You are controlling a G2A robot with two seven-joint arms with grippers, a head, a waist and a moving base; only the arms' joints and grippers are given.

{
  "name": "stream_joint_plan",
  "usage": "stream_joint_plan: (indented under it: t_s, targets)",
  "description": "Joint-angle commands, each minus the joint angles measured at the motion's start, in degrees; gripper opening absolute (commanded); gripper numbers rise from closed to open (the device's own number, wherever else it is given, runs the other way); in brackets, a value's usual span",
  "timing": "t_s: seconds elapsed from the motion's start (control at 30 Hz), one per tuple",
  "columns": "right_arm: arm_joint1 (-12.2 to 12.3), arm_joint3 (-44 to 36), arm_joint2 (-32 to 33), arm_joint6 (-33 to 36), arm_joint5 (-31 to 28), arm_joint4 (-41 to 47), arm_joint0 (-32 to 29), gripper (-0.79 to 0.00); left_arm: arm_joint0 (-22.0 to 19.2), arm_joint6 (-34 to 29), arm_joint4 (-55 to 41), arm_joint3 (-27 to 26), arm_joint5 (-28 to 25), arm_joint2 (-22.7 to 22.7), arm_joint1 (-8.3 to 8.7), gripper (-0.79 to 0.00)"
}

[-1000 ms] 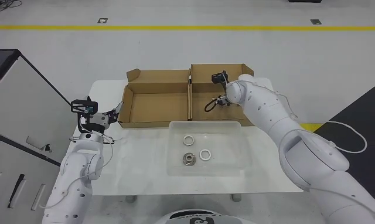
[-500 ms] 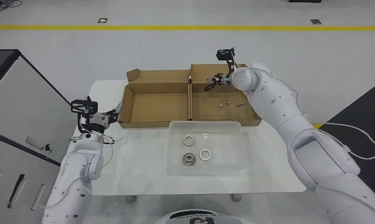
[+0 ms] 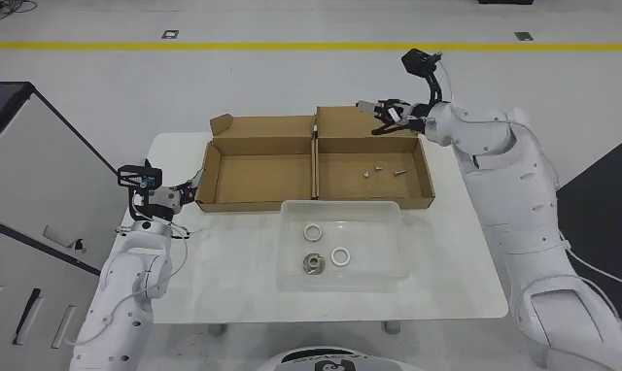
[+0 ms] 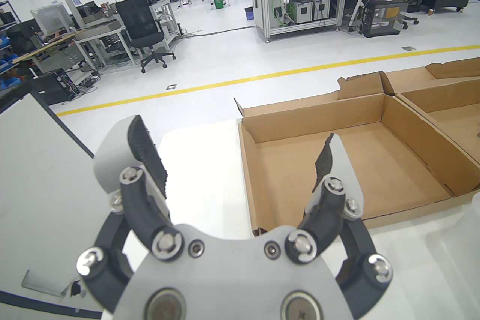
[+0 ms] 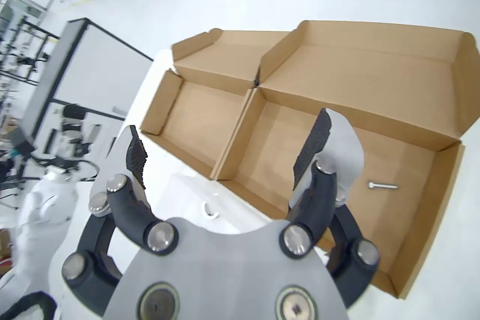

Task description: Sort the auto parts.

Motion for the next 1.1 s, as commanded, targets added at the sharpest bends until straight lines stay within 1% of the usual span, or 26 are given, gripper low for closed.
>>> stream_joint_plan:
  t_s: [0.0, 0.1, 0.23, 0.47, 0.6, 1.07]
  targets:
    - [0.6, -3.0, 4.4, 3.3, 0.2, 5.3, -2.0, 0.000, 0.0, 0.0, 0.0, 0.0, 0.0, 0.0, 0.00, 0.000]
    - [1.3, -5.0, 9.7, 7.1, 0.6, 12.7, -4.6, 0.000, 0.0, 0.0, 0.0, 0.0, 0.0, 0.0, 0.00, 0.000]
    - [2.2, -5.4, 16.3, 12.2, 0.3, 20.9, -7.8, 0.000, 0.0, 0.0, 0.0, 0.0, 0.0, 0.0, 0.00, 0.000]
    - [3.9, -2.9, 26.3, 20.2, -1.6, 30.5, -11.5, 0.000, 0.0, 0.0, 0.0, 0.0, 0.0, 0.0, 0.00, 0.000]
    - [4.6, -1.4, 30.5, 24.6, -4.1, 36.9, -13.0, 0.000, 0.0, 0.0, 0.0, 0.0, 0.0, 0.0, 0.00, 0.000]
    - [4.7, -1.2, 30.7, 25.1, -4.4, 37.4, -13.1, 0.000, 0.0, 0.0, 0.0, 0.0, 0.0, 0.0, 0.00, 0.000]
